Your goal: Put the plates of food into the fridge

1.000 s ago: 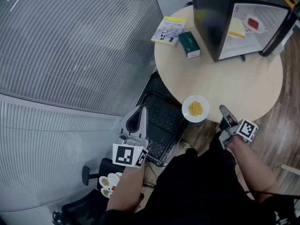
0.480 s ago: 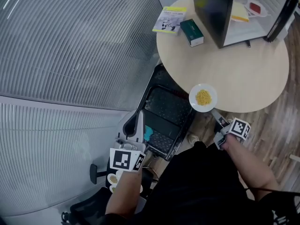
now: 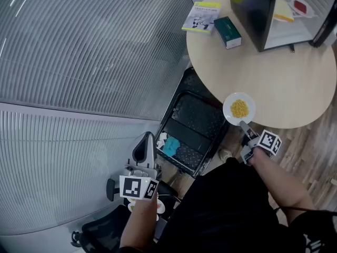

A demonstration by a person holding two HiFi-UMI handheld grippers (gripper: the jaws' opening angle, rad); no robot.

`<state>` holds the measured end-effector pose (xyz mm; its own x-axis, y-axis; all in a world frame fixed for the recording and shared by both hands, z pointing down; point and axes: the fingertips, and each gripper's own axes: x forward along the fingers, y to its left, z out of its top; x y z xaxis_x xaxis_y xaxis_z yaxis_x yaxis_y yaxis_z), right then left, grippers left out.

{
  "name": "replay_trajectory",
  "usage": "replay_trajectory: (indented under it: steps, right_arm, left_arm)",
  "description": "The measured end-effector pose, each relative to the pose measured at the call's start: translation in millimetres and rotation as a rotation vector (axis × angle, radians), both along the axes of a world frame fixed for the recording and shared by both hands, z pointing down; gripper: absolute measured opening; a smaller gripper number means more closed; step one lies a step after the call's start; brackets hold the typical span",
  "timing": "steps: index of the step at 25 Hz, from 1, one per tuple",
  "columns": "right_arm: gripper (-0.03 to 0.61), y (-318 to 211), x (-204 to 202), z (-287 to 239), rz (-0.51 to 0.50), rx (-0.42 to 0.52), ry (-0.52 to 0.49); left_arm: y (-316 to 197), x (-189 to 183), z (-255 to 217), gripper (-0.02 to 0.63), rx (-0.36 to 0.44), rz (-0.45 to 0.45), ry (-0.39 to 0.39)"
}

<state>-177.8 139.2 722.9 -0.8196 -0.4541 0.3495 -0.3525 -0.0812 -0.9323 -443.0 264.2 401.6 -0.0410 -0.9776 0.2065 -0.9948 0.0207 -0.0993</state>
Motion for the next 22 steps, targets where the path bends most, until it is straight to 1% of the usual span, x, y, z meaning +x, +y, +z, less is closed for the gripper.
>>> replay_trajectory:
  steps: [5, 6, 8, 10, 13, 18, 22]
  right_arm:
    - [0.167, -12, -8, 4, 0.042, -0.002, -0.039]
    - [0.139, -13, -8, 5, 0.058, -0.012, -0.038]
    - [0.035, -16, -6, 10, 0.082, -0.025, -0.023]
    - [0.029, -17, -4, 12, 0.084, -0.016, -0.023]
    - [0.018, -17, -4, 8, 0.067, 0.022, -0.043]
    - [0.017, -26, -3, -15, 0.079, 0.062, -0.158]
    - [0.017, -42, 1, -40, 0.09, 0.08, -0.209]
  left_arm:
    - [-3, -6, 0, 0.005, -0.016, -0.001, -0.018]
    - [-5, -7, -1, 0.005, -0.014, 0.0, -0.021]
    - [-9, -7, -2, 0.005, -0.009, 0.003, -0.022]
    - [-11, -6, -2, 0.005, -0.007, 0.009, -0.024]
    - [-14, -6, 2, 0.005, -0.013, 0.019, -0.024]
    - [-35, -1, 2, 0.005, -0.008, 0.044, -0.013]
    - [-61, 13, -4, 0.005, 0.01, 0.085, -0.005]
